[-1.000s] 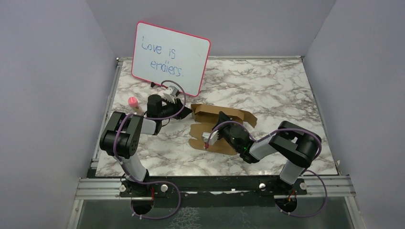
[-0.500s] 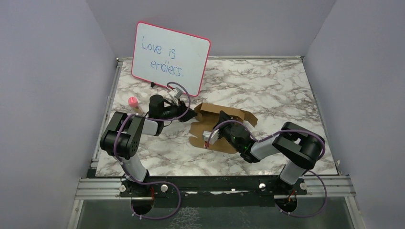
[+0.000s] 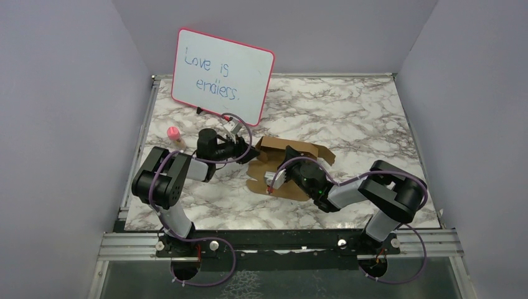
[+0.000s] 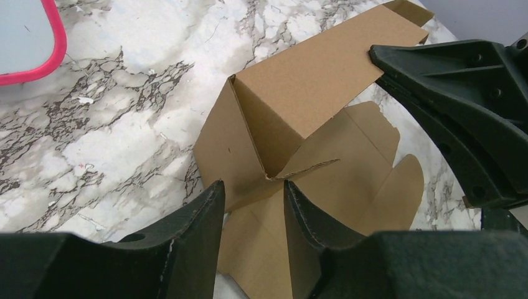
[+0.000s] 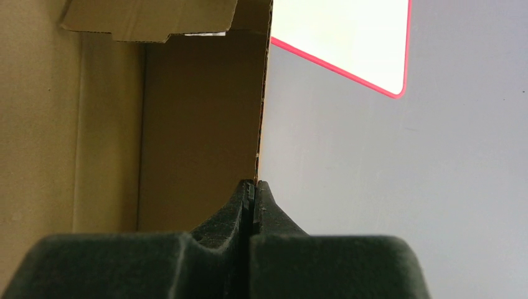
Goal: Fold the paper box
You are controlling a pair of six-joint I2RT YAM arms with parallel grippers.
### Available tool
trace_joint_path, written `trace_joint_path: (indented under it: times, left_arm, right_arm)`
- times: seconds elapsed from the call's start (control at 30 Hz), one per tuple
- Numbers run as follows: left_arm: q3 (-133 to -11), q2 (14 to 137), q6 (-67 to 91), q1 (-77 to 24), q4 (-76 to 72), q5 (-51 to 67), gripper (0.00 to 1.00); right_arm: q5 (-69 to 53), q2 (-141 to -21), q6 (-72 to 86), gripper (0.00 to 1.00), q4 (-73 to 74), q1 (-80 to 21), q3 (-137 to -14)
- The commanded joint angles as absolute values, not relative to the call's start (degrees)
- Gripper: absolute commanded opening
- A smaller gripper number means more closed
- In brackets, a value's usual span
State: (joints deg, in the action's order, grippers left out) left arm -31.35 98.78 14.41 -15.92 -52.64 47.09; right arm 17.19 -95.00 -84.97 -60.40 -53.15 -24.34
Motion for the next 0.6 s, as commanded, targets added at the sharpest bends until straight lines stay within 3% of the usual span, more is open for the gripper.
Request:
trace_joint_path:
  times: [0.0,0.57]
  left_arm:
    - [-30.4,97.1,11.8,-17.8,-54.8,41.2,0.43]
    - [-28.9,98.9,10.7,-21.5,-57.4,29.9,0.5]
  right_arm:
    - [15.5,-94.9,-85.1,0.01,-58.3,-53.1,-25.7]
    - [20.7,-100.4,-91.2,0.01,-61.0,-54.8,-25.7]
